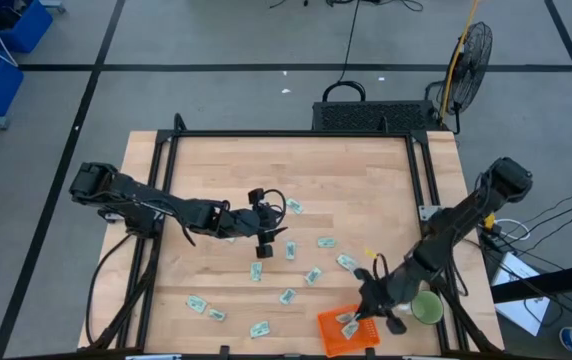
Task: Pick and place Stevia / Truvia into bins
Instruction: Put the stevia packet into the orange bin
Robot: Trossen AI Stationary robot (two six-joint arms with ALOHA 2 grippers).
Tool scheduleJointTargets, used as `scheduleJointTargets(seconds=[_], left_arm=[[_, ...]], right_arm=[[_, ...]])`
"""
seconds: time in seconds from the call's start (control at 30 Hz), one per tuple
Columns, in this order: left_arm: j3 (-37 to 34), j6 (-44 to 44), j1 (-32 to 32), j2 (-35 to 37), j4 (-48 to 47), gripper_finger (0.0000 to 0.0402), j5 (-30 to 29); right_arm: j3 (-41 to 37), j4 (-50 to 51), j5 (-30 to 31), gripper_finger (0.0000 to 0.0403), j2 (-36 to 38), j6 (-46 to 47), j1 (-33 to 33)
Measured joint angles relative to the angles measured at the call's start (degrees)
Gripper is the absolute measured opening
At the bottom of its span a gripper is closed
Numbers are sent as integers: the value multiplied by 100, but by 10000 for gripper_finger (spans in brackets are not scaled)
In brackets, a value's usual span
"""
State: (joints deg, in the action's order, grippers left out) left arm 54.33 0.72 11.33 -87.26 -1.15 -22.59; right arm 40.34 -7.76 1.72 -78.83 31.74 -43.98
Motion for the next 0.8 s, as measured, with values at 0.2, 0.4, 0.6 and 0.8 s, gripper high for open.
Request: scheduleJointTargets(seconds=[0.2, 0.4, 0.6, 0.8], left_arm=[[0, 112, 0, 0, -2, 182, 0], [0, 120, -9, 0, -3, 182, 0], [-2, 118, 0, 208, -567, 182, 6], [33, 1411, 2, 590, -2263, 182, 574]], right_arm=[[0, 87, -24, 29, -576, 674, -217], [-2, 73, -2, 63, -821, 716, -220], [-2, -44, 6, 86, -423, 433, -146], [-2, -103, 622, 90, 302, -821, -29]])
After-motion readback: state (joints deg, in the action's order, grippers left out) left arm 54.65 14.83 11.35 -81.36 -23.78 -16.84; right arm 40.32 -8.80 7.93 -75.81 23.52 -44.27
